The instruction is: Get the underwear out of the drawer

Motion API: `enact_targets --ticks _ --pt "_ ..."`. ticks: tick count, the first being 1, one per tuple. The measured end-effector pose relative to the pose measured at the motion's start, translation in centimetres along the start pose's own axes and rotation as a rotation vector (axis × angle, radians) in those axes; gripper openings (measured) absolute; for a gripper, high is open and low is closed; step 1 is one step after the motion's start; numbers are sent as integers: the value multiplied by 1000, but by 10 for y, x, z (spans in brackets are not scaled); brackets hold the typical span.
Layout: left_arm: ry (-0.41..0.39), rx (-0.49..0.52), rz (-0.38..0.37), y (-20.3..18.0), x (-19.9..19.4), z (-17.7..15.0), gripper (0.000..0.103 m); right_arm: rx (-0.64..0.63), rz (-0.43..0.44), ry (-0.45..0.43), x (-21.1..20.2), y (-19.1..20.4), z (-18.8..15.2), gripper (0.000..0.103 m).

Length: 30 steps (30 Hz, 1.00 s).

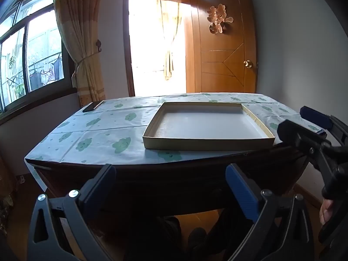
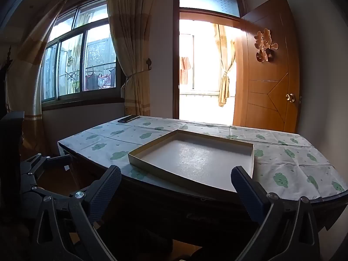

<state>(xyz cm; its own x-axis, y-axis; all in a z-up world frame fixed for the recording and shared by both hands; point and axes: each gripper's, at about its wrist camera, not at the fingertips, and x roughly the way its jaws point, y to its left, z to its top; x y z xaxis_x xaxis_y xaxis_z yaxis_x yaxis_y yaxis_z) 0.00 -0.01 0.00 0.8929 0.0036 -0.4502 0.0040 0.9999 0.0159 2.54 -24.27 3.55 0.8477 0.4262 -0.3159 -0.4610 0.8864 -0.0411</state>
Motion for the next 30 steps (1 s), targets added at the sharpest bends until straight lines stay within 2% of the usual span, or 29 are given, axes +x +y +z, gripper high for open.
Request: enact_targets --ticks 30 --pt "-2 6 9 -1 1 -1 103 1 10 18 5 6 -7 102"
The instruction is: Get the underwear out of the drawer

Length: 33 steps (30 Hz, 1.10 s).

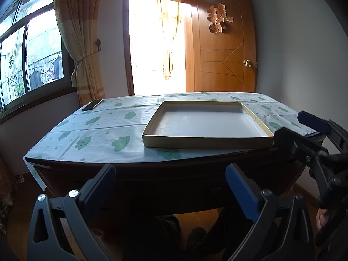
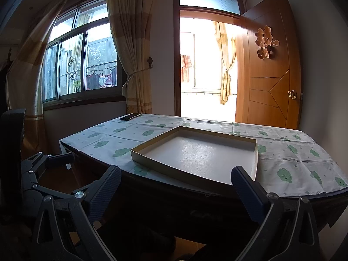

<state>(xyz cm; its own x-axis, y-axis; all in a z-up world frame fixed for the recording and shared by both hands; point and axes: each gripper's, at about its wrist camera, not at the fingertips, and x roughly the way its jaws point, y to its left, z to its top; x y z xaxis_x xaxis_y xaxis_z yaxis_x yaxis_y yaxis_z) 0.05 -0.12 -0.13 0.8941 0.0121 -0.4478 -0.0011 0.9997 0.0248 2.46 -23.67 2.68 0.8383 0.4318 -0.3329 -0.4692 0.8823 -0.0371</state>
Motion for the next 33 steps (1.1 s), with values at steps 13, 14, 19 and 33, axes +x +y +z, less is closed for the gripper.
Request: enact_targets --ticks 13,14,19,33 --pt "0 1 -2 1 0 0 103 -1 1 3 0 1 -3 102" --pt "0 1 -1 1 0 0 103 -1 1 3 0 1 -3 102" --pt "1 1 -2 1 0 0 103 0 2 4 0 1 -3 102" --pt "2 2 -2 3 0 0 103 -1 2 6 0 1 -3 102"
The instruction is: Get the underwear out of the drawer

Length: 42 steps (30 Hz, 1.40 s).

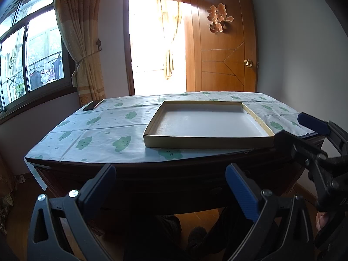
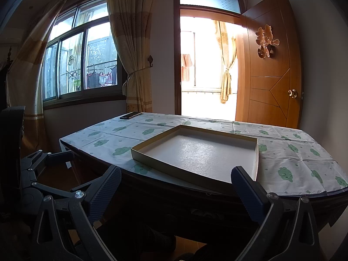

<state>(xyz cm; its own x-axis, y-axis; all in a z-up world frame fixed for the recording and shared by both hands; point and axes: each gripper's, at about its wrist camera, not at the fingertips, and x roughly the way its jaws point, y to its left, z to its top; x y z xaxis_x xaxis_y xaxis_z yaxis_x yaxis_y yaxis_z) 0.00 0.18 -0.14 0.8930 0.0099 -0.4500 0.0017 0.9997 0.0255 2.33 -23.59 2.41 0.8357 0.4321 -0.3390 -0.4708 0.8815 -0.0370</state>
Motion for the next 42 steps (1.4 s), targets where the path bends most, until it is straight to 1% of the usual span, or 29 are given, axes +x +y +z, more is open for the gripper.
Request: enact_targets --ticks 16,25,31,35,39,40,42 --pt "3 2 1 1 1 -1 103 4 -8 -1 2 -2 -3 102" --pt "28 5 1 -1 13 -8 103 -4 -32 -3 9 -7 -10 102" --pt "41 5 -2 -3 18 -12 103 4 -22 7 16 -12 -15 102" --pt "47 3 -9 -4 21 -16 103 -25 -11 -29 18 -12 -19 102" --pt "57 2 -1 -3 25 -20 103 -62 20 -99 28 -19 -33 102" --pt "61 -2 -3 -2 25 -21 103 -72 19 -114 31 -21 -37 102" --pt "64 -7 1 -1 28 -24 103 -103 -13 -135 41 -24 -46 102"
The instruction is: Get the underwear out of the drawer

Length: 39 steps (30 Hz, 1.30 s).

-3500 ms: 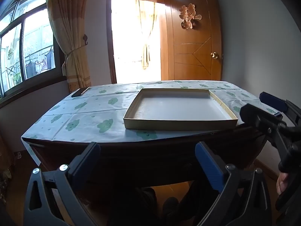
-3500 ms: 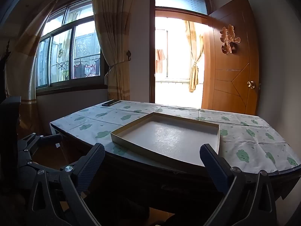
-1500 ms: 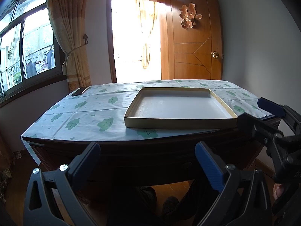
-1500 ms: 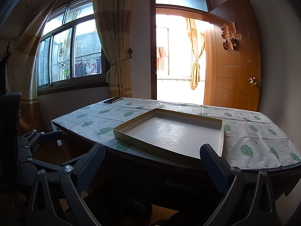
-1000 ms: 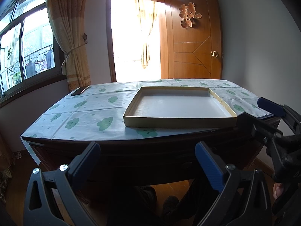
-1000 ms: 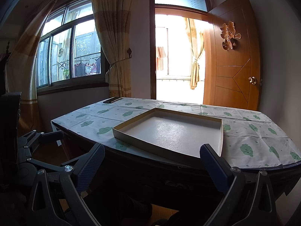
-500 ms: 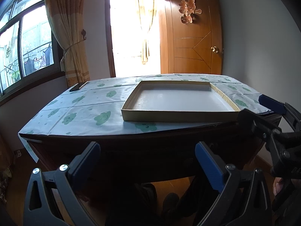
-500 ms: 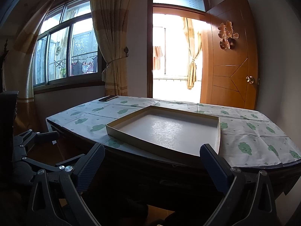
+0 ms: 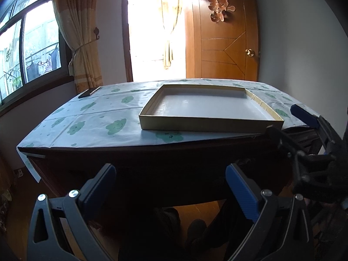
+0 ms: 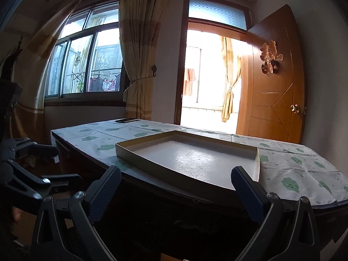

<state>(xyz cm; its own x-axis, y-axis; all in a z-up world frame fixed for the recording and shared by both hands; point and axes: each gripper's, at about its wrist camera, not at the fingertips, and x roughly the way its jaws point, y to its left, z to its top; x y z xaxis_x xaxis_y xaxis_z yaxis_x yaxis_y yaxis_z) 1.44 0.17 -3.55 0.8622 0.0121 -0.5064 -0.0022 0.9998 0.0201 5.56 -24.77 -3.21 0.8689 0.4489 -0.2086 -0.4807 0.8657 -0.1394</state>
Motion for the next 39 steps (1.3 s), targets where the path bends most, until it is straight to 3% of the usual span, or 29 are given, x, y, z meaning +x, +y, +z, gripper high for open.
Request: enact_targets --ticks 6,12,23,39 --pt "43 -3 26 2 16 -10 103 7 -26 -27 18 -17 -23 102" --pt "50 9 18 -3 19 -13 103 -89 -44 -90 28 -17 -39 102" --pt "61 -6 16 -1 20 -14 103 -152 -19 -264 28 -22 -55 102" --pt "63 -3 9 -5 17 -15 103 -231 -56 -271 40 -17 -60 102"
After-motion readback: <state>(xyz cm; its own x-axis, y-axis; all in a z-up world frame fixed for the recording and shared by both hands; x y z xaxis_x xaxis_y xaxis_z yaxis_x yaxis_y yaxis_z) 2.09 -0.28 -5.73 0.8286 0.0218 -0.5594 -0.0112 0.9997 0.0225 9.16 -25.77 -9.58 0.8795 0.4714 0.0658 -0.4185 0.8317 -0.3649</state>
